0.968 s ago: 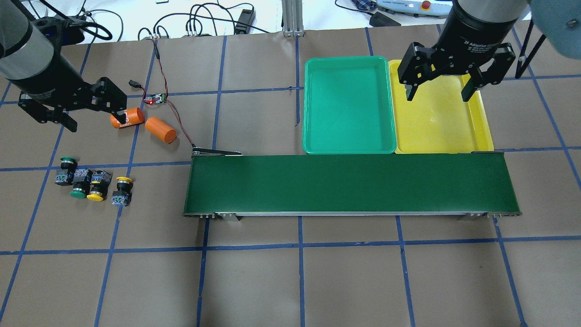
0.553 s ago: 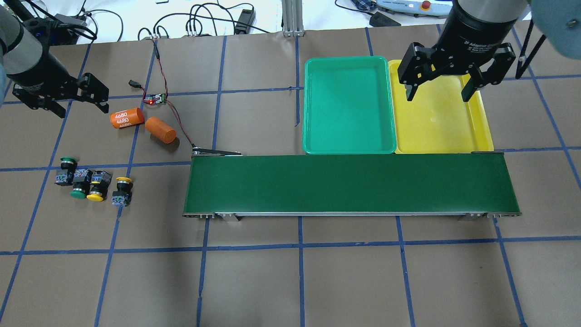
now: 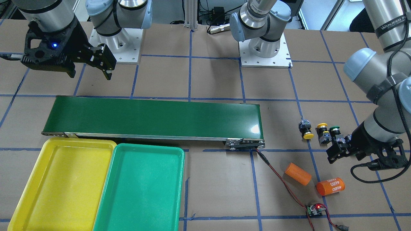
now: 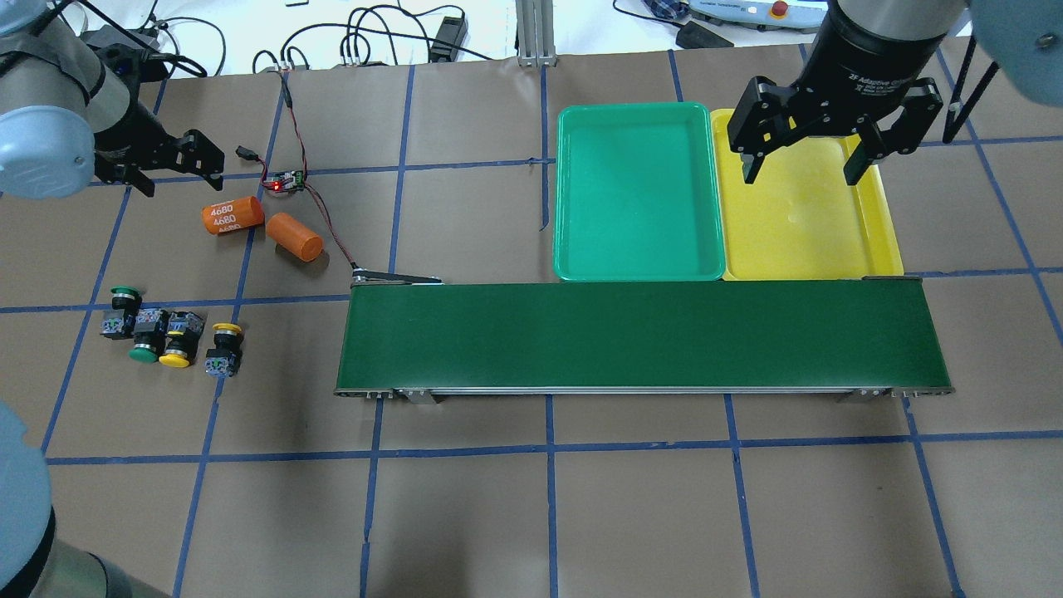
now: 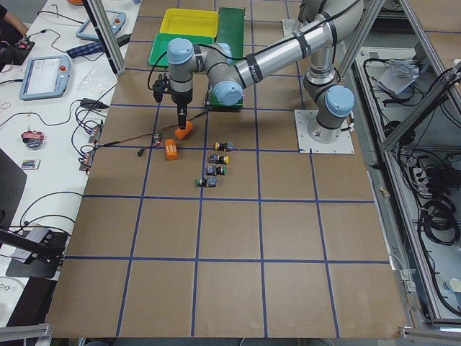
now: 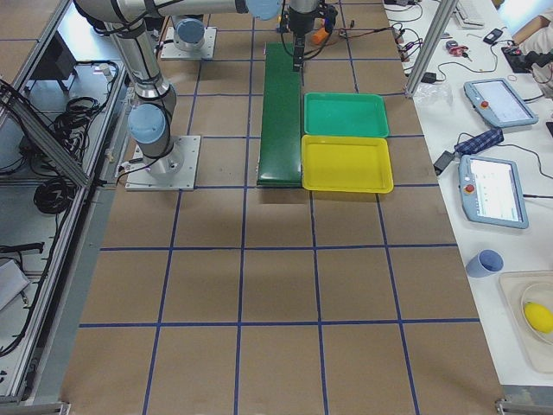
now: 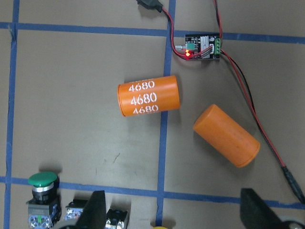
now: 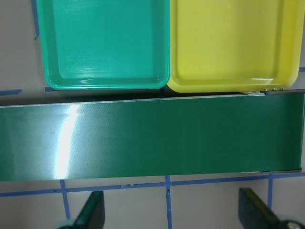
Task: Sort buttons by color to trays
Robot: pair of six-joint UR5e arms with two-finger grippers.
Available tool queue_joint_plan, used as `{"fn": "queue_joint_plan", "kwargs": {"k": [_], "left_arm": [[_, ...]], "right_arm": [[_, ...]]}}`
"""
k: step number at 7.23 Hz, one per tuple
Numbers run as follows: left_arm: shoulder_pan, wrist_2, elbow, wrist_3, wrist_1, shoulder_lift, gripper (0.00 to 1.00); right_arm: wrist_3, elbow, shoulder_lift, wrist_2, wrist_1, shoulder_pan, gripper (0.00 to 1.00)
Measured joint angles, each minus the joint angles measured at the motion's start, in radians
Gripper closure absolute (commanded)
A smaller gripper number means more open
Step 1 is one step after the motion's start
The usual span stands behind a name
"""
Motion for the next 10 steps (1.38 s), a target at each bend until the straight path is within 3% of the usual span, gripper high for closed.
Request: {"fn": "queue_joint_plan", "kwargs": {"k": [4,10], "left_arm": [[0.000,-0.001,0.095,-0.009,0.026,-0.157,0.00],[0.000,0.005,0.146,-0.009,0.033,-0.254,0.00]], "right_arm": [[0.000,0.000,0.000,0.000,0.000,0.000,0.00],[0.000,0.000,0.000,0.000,0.000,0.000,0.00]]}}
